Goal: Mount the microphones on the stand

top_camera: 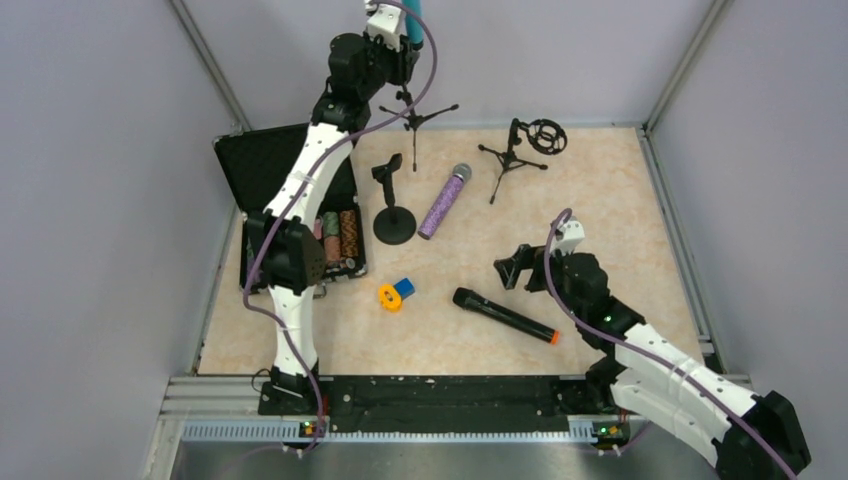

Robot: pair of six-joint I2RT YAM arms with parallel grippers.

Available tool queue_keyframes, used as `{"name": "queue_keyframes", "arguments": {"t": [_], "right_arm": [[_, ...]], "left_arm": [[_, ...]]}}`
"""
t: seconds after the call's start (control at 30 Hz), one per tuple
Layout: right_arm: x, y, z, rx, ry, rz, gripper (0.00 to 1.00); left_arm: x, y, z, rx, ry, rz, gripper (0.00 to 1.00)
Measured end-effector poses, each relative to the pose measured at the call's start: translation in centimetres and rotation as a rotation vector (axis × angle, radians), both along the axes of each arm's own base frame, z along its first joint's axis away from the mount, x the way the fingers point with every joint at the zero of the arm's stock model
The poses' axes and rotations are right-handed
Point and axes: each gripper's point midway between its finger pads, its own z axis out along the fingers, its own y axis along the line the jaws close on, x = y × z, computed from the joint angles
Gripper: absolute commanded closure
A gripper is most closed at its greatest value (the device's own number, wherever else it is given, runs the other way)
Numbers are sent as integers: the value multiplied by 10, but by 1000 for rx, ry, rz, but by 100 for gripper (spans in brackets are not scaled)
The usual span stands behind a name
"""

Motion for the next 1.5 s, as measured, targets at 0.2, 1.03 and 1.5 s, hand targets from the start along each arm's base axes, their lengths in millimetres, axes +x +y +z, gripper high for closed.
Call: {"name": "queue_keyframes", "arguments": {"t": [0.2, 1.03, 1.5], "right_arm": [[-2, 2, -6, -8, 20, 15, 1], [-3, 5, -15, -20, 50, 32, 1], [-2, 6, -18, -26, 60, 33, 1]], "left_arm": [[2, 5, -20, 82, 24, 11, 100], [14, 12, -93, 123, 168, -15, 66], [26, 13, -98, 105, 145, 16, 24]]}}
